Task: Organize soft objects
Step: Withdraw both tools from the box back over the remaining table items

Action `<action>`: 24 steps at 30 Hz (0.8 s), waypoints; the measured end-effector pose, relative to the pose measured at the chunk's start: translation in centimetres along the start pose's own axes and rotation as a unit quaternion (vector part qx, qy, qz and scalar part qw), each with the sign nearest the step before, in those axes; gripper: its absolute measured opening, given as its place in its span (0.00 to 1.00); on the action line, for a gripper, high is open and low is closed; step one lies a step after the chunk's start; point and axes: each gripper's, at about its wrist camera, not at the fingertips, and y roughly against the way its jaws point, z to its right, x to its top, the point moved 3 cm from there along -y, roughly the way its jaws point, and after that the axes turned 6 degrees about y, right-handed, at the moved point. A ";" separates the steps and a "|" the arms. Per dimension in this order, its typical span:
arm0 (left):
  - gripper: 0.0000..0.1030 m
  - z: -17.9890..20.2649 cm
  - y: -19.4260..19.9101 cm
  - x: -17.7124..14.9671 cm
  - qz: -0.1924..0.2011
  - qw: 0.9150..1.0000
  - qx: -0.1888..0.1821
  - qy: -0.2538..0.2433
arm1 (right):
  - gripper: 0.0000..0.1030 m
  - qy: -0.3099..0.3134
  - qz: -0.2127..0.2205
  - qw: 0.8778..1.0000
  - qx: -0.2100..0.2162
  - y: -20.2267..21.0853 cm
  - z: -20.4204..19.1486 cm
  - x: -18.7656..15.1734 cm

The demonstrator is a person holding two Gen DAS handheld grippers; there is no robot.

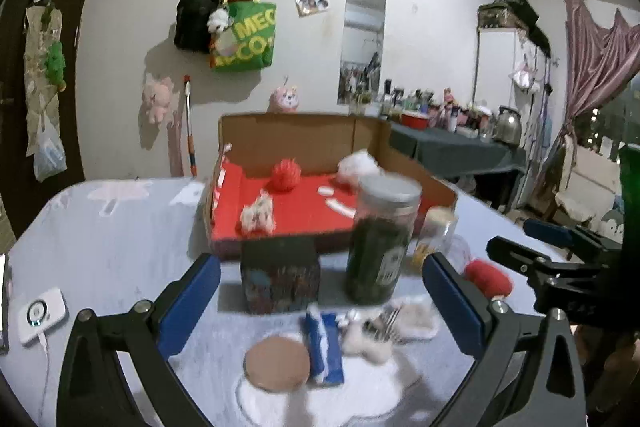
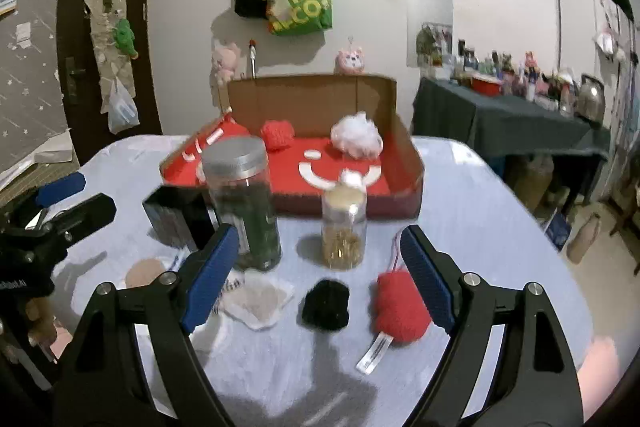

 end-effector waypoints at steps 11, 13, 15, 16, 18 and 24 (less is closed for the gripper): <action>1.00 -1.3 -2.6 -4.0 -0.066 0.997 0.011 0.023 | 0.81 -0.014 -0.045 0.999 -0.001 -3.2 -0.4 -4.0; 1.00 -1.2 -2.8 -4.1 -0.073 0.997 0.010 0.022 | 0.81 -0.015 -0.048 0.999 -0.002 -3.6 -0.3 -4.3; 1.00 -1.1 -3.0 -4.3 -0.080 0.997 0.006 0.021 | 0.81 -0.013 -0.050 0.999 0.000 -3.9 -0.4 -4.5; 1.00 -1.1 -3.1 -4.3 -0.082 0.996 0.004 0.020 | 0.81 -0.013 -0.053 0.999 0.002 -4.0 -0.4 -4.6; 1.00 -1.1 -3.3 -4.4 -0.086 0.996 0.001 0.017 | 0.81 -0.014 -0.056 0.998 0.007 -4.2 -0.3 -4.7; 1.00 -2.1 -3.5 -4.3 -0.095 0.995 0.004 0.015 | 0.81 -0.012 -0.060 0.998 0.017 -4.5 -0.4 -4.8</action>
